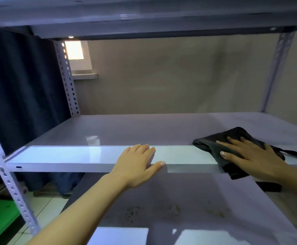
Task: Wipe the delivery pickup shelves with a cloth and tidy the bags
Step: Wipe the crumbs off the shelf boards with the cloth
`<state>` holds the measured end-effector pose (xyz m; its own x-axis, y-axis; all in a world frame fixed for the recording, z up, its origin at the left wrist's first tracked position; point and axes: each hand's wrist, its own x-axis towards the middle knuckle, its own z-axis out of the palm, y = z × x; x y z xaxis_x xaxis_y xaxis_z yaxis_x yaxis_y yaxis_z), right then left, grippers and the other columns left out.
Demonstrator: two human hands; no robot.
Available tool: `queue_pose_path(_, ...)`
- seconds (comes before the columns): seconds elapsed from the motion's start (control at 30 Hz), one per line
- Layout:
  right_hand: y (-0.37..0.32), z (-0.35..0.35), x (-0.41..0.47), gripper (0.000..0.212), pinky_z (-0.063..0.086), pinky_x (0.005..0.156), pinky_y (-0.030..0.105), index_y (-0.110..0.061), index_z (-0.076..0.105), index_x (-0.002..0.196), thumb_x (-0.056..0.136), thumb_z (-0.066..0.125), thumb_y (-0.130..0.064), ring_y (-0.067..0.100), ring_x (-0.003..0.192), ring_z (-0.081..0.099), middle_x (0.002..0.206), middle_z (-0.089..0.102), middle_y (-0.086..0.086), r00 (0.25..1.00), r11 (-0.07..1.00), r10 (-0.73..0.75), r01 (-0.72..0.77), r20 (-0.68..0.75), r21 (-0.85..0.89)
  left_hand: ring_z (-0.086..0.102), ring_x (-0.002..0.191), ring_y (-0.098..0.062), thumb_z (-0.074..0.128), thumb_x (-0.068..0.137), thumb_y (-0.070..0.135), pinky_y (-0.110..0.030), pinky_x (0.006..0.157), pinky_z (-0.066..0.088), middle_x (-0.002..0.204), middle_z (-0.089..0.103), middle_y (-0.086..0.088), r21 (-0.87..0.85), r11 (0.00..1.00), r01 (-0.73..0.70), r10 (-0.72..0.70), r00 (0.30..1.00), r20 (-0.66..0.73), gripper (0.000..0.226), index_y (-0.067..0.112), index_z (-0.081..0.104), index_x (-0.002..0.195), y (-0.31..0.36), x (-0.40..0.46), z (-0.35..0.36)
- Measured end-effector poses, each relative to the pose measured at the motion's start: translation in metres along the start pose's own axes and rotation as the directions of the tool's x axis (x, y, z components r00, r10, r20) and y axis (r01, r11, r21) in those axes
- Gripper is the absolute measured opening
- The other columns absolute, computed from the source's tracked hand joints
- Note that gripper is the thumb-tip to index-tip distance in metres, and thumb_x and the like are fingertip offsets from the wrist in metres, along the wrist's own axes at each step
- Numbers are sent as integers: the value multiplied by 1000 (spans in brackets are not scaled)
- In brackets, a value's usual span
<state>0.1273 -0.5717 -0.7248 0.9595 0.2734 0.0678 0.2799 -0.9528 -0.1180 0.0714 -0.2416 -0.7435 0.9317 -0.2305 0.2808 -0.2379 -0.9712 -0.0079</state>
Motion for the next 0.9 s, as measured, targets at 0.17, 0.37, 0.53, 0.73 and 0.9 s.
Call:
queue_pose_path(0.17, 3, 6, 2, 100, 6, 113, 63, -60, 5, 142, 50, -3, -99, 22, 148, 6, 161, 6, -12, 998, 996, 65, -66, -25, -54, 39, 127, -18, 11, 81, 74, -33, 107, 30, 139, 45, 4, 7, 999, -44, 44, 999, -26, 79, 24, 42, 135, 19, 15, 8)
queue_pose_path(0.37, -8, 6, -14, 83, 2, 111, 65, -59, 1, 142, 70, 28, -90, 25, 148, 2, 161, 1, -11, 999, 997, -16, 18, 33, -80, 39, 130, -16, -8, 68, 83, -30, 106, 30, 142, 44, 8, -17, 999, -36, 35, 997, -71, 103, 27, 43, 138, 20, 19, 12)
queue_pose_path(0.53, -8, 13, -40, 59, 15, 113, 57, -53, 13, 145, 97, 44, -41, 22, 146, 15, 159, 17, -12, 983, 986, -132, 117, -127, -121, 38, 133, -11, -10, 65, 86, -26, 107, 31, 146, 42, 12, -68, 991, -117, 111, 990, -87, 105, 34, 44, 139, 44, 17, 5)
queue_pose_path(0.73, 19, -4, -77, 57, 42, 97, 27, -39, 47, 136, 89, 57, -8, 14, 122, 52, 137, 53, -14, 912, 955, -191, 258, -362, 147, 47, 128, -13, 19, 84, 72, -29, 104, 37, 142, 49, 9, -75, 932, -354, 345, 932, -111, 74, 31, 47, 138, 76, 5, -2)
queue_pose_path(0.9, 54, -29, -109, 57, 33, 86, 2, -38, 52, 128, 86, 62, -2, 2, 100, 55, 115, 59, -17, 867, 952, -74, 208, -493, 223, 60, 110, -11, 41, 92, 53, -27, 91, 48, 125, 62, 8, -46, 814, -579, 563, 807, -180, 47, 26, 59, 127, 108, 0, 2)
